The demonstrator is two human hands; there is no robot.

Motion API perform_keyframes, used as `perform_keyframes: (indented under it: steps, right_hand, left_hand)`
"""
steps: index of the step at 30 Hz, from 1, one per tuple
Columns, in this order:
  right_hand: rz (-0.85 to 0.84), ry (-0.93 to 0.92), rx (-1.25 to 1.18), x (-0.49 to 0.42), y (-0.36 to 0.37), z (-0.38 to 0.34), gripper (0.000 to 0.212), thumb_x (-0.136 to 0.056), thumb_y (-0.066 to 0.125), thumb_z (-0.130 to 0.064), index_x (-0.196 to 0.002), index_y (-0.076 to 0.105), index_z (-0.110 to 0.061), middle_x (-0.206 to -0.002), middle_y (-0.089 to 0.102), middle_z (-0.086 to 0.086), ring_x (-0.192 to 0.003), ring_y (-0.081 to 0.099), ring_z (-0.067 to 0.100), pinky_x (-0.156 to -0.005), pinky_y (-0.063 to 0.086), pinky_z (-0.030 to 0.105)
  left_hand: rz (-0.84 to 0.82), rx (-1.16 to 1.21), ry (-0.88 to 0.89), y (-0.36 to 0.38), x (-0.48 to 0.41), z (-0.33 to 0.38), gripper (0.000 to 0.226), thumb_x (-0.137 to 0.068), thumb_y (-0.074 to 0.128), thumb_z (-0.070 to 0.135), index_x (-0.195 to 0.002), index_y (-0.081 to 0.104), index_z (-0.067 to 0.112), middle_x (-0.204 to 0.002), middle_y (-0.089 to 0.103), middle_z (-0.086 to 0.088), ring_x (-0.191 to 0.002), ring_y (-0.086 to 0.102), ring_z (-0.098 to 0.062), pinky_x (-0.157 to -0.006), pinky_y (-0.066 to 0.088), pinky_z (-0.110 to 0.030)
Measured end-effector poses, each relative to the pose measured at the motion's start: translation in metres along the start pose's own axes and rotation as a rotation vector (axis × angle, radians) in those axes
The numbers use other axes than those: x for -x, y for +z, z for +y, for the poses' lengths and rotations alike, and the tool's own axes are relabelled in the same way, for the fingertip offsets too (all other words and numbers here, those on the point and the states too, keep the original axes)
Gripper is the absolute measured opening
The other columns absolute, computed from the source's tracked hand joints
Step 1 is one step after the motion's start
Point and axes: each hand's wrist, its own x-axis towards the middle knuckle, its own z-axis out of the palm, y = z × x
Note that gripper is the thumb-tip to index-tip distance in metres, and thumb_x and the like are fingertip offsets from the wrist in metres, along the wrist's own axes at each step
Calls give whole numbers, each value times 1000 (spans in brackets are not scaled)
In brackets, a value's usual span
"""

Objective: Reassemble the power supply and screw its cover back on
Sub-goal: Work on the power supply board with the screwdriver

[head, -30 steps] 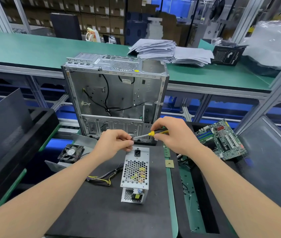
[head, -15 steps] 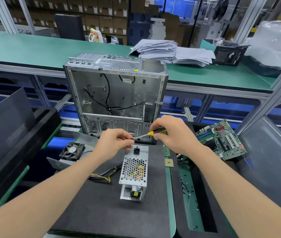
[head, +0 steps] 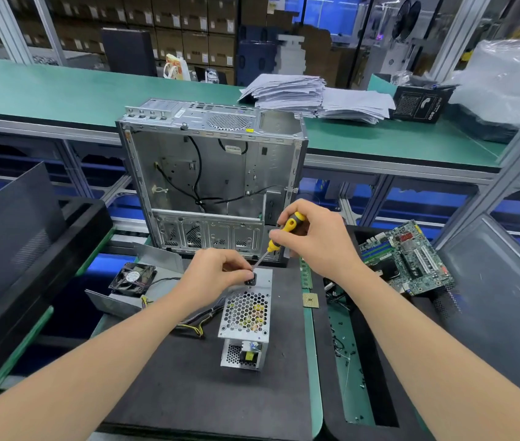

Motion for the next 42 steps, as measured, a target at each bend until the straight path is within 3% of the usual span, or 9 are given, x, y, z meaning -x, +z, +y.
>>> perform_keyframes:
  steps: [5,10,15,19,22,25,30,35,42]
  right_hand:
    - [6,18,52,3,11,-5,13,-95,74,-30,-102,65,-24,-83,70,-6,-74,72,11,-72,62,37]
    - [17,29,88,2,15,-4,12,-96,73,-29,-104,66,-24,-83,68,-10,-79,69,4,-73,59,28]
    - [10,38,91,-1,16,-4,11,-96,73,-29,-104,66,-25,-86,68,-9,-80,68,7,-73,58,28]
    - [-2,29,129,-4,18,-2,11,-96,73,-31,-104,67,-27,-85,67,-11,-82,66,3,-71,53,18]
    - [-23,28,135,-6,21,0,10,-96,73,-32,-103,66,-29,-82,68,-11,-80,67,0,-67,49,10]
    - [-37,21,167,-7,23,1,10,-96,72,-33,-102,65,-31,-82,68,-12,-81,66,2,-67,49,9]
    - [-66,16,182,-8,26,-2,10,-96,72,-34,-103,65,-31,-84,69,-9,-82,67,8,-71,54,24]
    - [-98,7,170,-8,28,-8,10,-96,71,-30,-104,64,-29,-84,70,-9,-79,69,5,-71,56,25]
    - [-134,-8,210,-7,33,-16,13,-97,71,-30,-109,65,-26,-90,69,-8,-86,67,11,-78,57,31]
  left_hand:
    - [23,75,-48,10,2,-7,16,-84,85,32,-80,79,46,-98,76,26,-87,71,1,-84,58,-26]
    - [19,221,-144,13,5,-14,17,-99,68,36,-97,82,45,-116,73,26,-111,65,4,-98,50,-29]
    - [260,400,-508,15,13,-18,20,-102,61,34,-119,73,32,-119,73,9,-101,71,-14,-83,61,-38]
    - [-117,705,-803,14,15,-17,18,-99,65,21,-109,68,6,-95,79,-10,-74,76,-24,-64,60,-33]
    - [-133,863,-843,16,15,-17,21,-98,66,10,-114,65,-3,-94,77,-16,-79,73,-26,-80,62,-43]
    - [-115,958,-877,19,12,-13,28,-98,63,2,-124,61,-9,-121,70,-28,-107,70,-37,-99,56,-54]
    - [-88,946,-897,19,8,-7,30,-98,60,-5,-127,59,-13,-129,64,-30,-110,66,-37,-105,52,-51]
    - [-132,927,-850,17,10,-1,26,-100,56,-6,-125,65,-10,-114,72,-21,-101,65,-28,-97,55,-43]
    - [-153,893,-823,17,12,1,26,-102,54,-5,-124,67,-7,-125,71,-24,-125,63,-37,-113,46,-54]
